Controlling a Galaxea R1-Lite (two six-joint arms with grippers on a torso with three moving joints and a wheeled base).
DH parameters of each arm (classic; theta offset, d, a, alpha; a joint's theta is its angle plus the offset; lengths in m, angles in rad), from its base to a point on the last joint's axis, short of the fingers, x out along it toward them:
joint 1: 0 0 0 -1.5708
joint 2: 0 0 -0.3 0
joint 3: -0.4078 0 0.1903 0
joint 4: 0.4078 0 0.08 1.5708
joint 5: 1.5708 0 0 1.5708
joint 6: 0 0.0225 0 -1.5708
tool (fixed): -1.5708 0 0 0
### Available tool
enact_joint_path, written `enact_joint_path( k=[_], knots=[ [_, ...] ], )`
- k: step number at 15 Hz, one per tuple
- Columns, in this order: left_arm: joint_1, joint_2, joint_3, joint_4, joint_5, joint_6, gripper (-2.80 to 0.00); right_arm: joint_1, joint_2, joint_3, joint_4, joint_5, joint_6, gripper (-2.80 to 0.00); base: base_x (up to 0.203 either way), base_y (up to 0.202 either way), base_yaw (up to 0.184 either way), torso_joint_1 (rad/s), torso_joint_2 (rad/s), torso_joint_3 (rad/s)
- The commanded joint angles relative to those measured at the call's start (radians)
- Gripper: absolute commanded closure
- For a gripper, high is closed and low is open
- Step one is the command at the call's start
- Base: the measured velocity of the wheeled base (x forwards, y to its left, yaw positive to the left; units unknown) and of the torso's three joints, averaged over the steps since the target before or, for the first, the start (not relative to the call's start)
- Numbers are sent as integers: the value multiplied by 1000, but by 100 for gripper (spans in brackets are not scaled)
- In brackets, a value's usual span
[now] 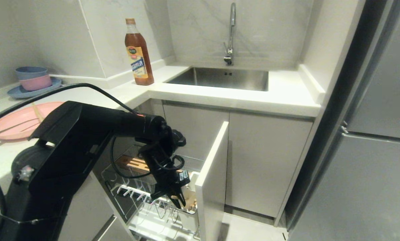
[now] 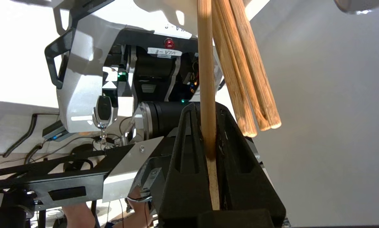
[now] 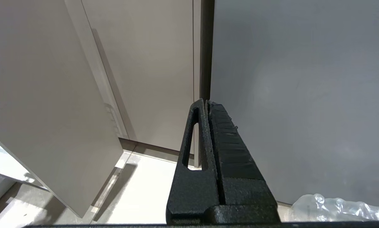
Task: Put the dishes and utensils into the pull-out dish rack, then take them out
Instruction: Pick up the chopsticks and place it in the cupboard
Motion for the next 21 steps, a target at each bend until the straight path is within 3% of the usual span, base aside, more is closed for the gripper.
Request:
enact_joint_path(
  k=[1,3,11,12,21],
  knots=[
    [-1,5,2,5,20,-5,0,0,1,0,0,0,0,0,0,0,0,0,0,0],
    [-1,20,3,-12,71,-5,0,0,1,0,0,0,0,0,0,0,0,0,0,0],
    [-4,41,-11,-11,95,0,0,0,1,0,0,0,0,0,0,0,0,0,0,0],
    [-4,38,-12,-11,95,0,-280,0,1,0,0,0,0,0,0,0,0,0,0,0],
    [-9,-96,-20,-6,97,-6,-280,0,1,0,0,0,0,0,0,0,0,0,0,0]
  ],
)
